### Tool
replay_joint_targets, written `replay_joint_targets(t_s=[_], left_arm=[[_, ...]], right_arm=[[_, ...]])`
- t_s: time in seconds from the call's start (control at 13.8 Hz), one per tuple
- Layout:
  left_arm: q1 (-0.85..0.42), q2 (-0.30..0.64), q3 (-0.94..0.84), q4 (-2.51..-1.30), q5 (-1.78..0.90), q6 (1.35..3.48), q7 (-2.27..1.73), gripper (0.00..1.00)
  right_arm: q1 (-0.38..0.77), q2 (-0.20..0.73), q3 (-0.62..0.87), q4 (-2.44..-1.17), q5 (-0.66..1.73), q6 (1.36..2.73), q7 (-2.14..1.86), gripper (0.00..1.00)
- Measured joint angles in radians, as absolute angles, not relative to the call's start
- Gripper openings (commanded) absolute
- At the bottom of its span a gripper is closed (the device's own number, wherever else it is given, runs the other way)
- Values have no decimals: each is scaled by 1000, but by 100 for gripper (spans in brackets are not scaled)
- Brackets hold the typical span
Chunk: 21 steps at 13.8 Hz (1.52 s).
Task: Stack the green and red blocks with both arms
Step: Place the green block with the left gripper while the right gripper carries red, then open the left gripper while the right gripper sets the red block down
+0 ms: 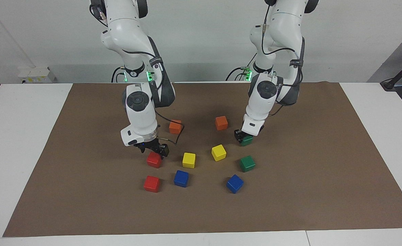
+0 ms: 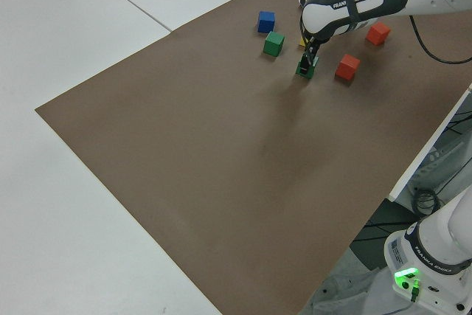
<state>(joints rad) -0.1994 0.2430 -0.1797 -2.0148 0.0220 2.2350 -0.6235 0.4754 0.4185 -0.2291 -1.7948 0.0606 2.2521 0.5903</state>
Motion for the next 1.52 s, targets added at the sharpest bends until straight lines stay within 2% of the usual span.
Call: replay_joint_targets(t_s=[0.29, 0.36, 0.43, 0.51, 0.58, 0.65, 0.72, 0.79, 1.16, 1.23, 1.3, 1.52], left_arm=[[40, 186, -165, -1966, 23, 2133, -208, 0], [79, 184, -164, -1965, 23, 2137, -141, 0], [102, 185, -164, -1965, 23, 2142, -93, 0], [118, 188, -164, -1966, 23, 2147, -43, 0], [131, 197, -164, -1967, 23, 2151, 9, 0], [149, 210, -164, -1969, 23, 2167, 59, 0], [164, 225, -164, -1969, 23, 2182, 87, 0], [175, 240, -164, -1970, 23, 2197, 102, 0], [190, 295, -165, -1972, 23, 2244, 115, 0], [190, 296, -166, -1978, 23, 2254, 115, 61], [190, 296, -167, -1985, 23, 2263, 115, 100], [190, 296, -168, -1983, 23, 2269, 116, 100]], right_arm=[[477, 429, -230, -1833, 61, 2304, 580, 100], [478, 434, -230, -1835, 61, 2308, 580, 96], [478, 436, -230, -1836, 61, 2315, 579, 87], [478, 438, -230, -1839, 61, 2322, 573, 73], [478, 439, -230, -1842, 61, 2329, 563, 53], [478, 439, -230, -1847, 61, 2338, 555, 38], [478, 440, -230, -1852, 61, 2348, 552, 13], [478, 440, -230, -1857, 61, 2359, 551, 0], [476, 440, -231, -1859, 61, 2366, 518, 0], [474, 438, -232, -1855, 61, 2359, 504, 0], [468, 430, -234, -1848, 59, 2333, 483, 0], [416, 351, -241, -1829, 59, 2212, 367, 0]])
